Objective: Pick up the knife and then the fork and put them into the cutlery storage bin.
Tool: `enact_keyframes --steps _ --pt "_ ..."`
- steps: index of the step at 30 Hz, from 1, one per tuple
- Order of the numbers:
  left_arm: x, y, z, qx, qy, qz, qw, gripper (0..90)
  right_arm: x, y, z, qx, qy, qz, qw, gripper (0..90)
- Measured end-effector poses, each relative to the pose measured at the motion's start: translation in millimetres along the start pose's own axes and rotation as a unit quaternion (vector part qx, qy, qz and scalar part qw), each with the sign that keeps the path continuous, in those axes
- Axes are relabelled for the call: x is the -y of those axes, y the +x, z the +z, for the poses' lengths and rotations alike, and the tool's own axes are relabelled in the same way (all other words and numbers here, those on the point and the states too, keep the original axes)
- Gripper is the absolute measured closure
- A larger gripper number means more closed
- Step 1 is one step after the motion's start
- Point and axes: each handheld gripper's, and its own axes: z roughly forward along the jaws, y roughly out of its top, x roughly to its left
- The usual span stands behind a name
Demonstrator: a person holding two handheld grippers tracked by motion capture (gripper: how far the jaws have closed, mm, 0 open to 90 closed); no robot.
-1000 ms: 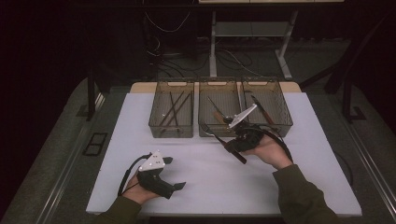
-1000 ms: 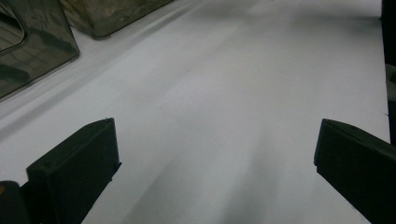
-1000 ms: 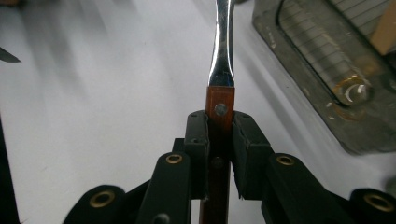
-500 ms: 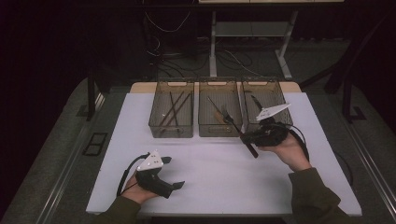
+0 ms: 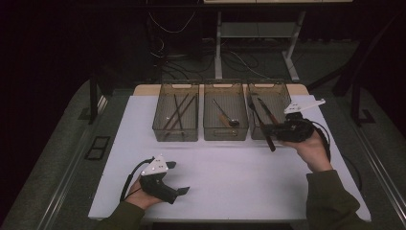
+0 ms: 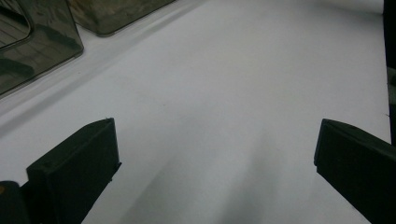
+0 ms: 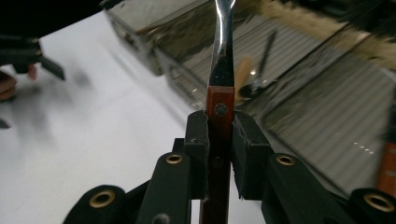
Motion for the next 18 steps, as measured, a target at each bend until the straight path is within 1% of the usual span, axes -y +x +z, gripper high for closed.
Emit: enact_keyframes --steps 3,5,6,9,11,13,15,18 --pt "-0.6 0.3 0.1 -0.001 -0.004 0.0 1.0 0.0 0.0 -6.0 -6.1 0.012 -0.011 0.005 0.9999 77.6" --pt "-1.0 0.1 1.0 0.001 0.0 0.0 1.0 0.0 1.0 -9.6 -9.4 0.019 -0.018 0.008 0.9996 77.6" --pt "-0.6 0.0 1.8 0.001 0.0 0.001 1.0 0.0 1.4 -11.1 -11.1 0.025 -0.02 0.014 0.9994 77.6" --pt "0.2 1.1 1.2 0.001 0.002 -0.001 1.0 0.0 1.7 -17.9 -15.4 0.043 -0.033 0.021 0.9983 77.6" --pt "-0.1 1.1 0.5 0.0 -0.004 -0.003 1.0 0.0 1.1 -23.5 -18.1 0.053 -0.039 0.029 0.9974 77.6" --pt "-0.8 0.6 0.3 -0.001 -0.003 -0.002 1.0 0.0 0.5 -29.3 -20.1 0.064 -0.045 0.035 0.9964 77.6" --pt "-0.9 -0.2 0.8 0.0 -0.002 0.001 1.0 0.0 -1.1 -35.6 -20.5 0.075 -0.047 0.038 0.9954 77.6" --pt "-0.5 -0.7 0.3 0.001 -0.002 0.001 1.0 0.0 -5.4 -43.2 -22.7 0.085 -0.047 0.042 0.9943 77.6"
